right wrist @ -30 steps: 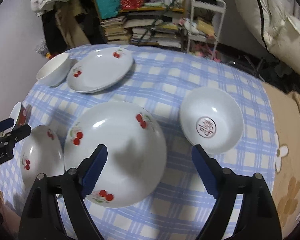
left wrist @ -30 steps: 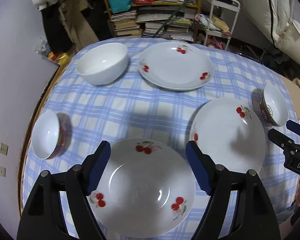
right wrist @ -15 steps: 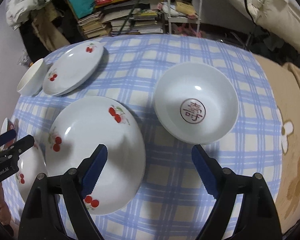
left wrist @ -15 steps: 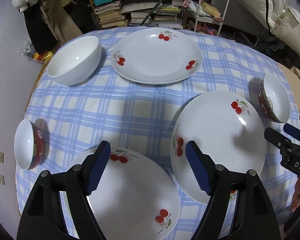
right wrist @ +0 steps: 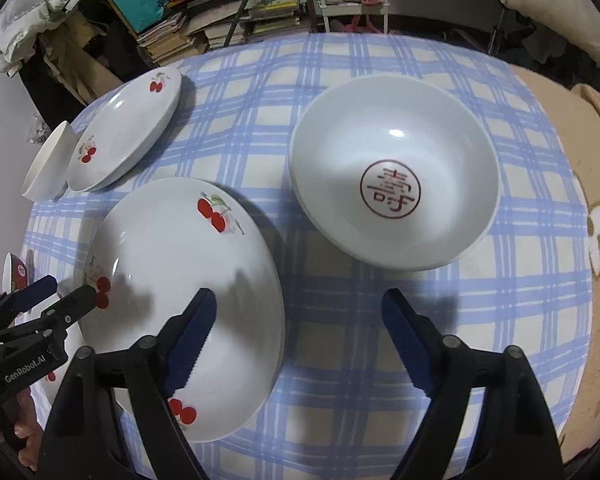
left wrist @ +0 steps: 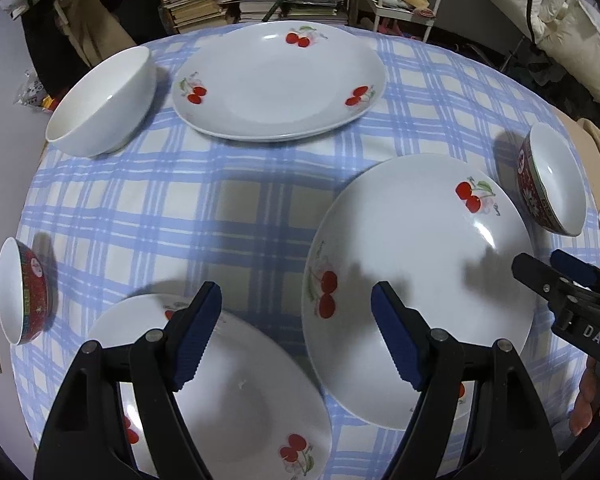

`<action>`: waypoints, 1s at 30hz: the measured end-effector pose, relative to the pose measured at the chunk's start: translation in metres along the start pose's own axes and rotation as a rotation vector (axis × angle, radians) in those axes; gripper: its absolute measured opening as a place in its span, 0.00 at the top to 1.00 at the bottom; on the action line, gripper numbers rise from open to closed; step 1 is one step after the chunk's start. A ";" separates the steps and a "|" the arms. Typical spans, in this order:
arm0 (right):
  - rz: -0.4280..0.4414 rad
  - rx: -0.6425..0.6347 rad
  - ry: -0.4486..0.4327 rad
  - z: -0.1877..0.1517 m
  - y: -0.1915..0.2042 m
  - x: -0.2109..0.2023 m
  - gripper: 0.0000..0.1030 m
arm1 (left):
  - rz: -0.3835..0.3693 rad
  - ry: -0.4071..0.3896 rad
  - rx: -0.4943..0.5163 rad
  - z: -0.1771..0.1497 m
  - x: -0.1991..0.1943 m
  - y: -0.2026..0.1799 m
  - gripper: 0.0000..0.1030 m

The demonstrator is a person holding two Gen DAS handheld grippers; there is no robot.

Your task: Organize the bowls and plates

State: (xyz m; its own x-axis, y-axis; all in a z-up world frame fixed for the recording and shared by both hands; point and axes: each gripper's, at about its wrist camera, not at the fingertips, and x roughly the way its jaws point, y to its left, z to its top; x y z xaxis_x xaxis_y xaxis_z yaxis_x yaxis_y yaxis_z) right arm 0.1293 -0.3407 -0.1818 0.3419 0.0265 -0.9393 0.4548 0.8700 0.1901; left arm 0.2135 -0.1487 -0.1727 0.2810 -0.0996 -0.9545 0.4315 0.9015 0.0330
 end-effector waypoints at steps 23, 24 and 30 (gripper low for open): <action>0.087 0.017 0.126 -0.010 0.008 0.016 0.83 | -0.033 0.026 0.034 0.004 0.012 -0.007 0.85; 0.097 0.026 0.126 -0.010 0.006 0.015 0.83 | -0.026 0.023 0.047 0.002 0.011 -0.010 0.85; 0.084 0.010 0.101 -0.009 0.008 0.009 0.83 | -0.055 0.030 0.019 -0.003 0.006 -0.008 0.85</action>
State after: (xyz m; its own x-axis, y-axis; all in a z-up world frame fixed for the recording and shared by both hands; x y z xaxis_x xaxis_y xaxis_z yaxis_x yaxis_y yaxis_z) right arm 0.1281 -0.3294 -0.1912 0.2947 0.1487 -0.9440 0.4361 0.8580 0.2713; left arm 0.2088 -0.1552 -0.1799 0.2304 -0.1362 -0.9635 0.4624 0.8866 -0.0148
